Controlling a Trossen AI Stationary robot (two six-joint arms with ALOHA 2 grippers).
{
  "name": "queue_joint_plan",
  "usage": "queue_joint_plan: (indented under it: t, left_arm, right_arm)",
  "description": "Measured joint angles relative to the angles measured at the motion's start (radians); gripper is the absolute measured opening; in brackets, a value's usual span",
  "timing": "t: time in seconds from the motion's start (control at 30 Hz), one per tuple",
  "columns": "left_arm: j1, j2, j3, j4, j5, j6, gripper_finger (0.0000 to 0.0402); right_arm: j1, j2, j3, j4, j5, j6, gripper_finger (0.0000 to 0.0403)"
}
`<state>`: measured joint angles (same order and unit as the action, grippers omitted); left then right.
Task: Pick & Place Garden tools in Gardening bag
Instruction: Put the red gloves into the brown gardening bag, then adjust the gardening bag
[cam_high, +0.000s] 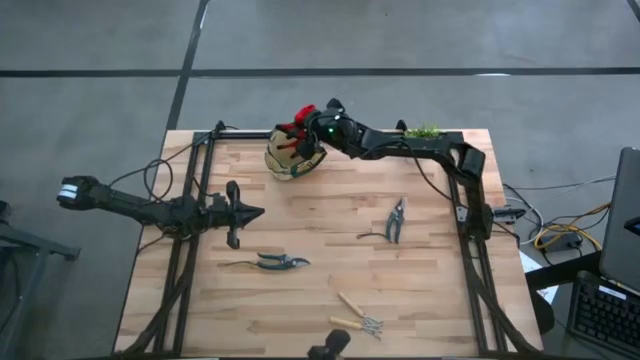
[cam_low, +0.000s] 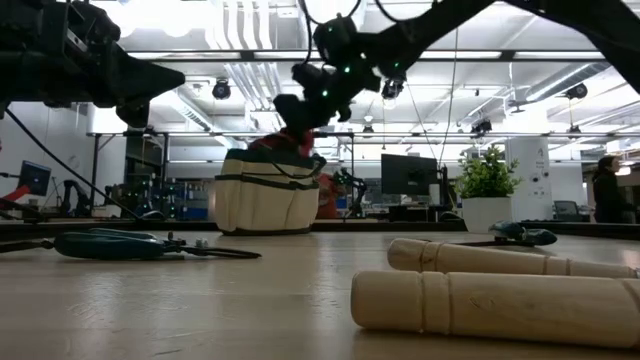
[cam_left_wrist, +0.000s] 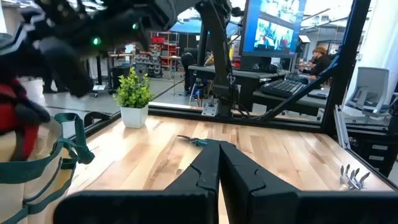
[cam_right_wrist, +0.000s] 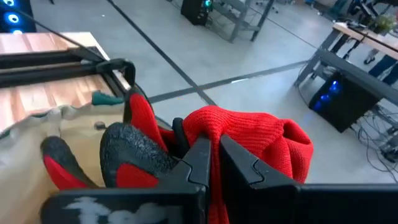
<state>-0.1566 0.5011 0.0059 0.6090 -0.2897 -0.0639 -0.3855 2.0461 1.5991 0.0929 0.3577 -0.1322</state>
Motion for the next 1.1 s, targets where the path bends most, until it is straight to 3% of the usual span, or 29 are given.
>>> queue_joint_plan:
  t: [0.23, 0.6, 0.8, 1.1]
  left_arm:
    - [0.000, 0.000, 0.000, -0.001, 0.000, 0.000, 0.0012]
    - [0.000, 0.000, 0.000, -0.006, 0.000, 0.000, 0.0012]
    - [0.000, 0.000, 0.000, -0.006, 0.000, 0.000, 0.0012]
    - [0.000, 0.000, 0.000, -0.006, 0.000, 0.000, 0.0012]
  right_arm:
    - [-0.001, 0.053, 0.057, -0.037, -0.041, 0.011, 0.0031]
    - [-0.003, 0.058, 0.153, -0.242, -0.152, 0.045, 0.0134]
    - [0.008, 0.034, 0.167, -0.370, -0.380, -0.126, 0.0167]
    - [0.043, 0.037, 0.166, -0.488, -0.394, -0.302, 0.0163]
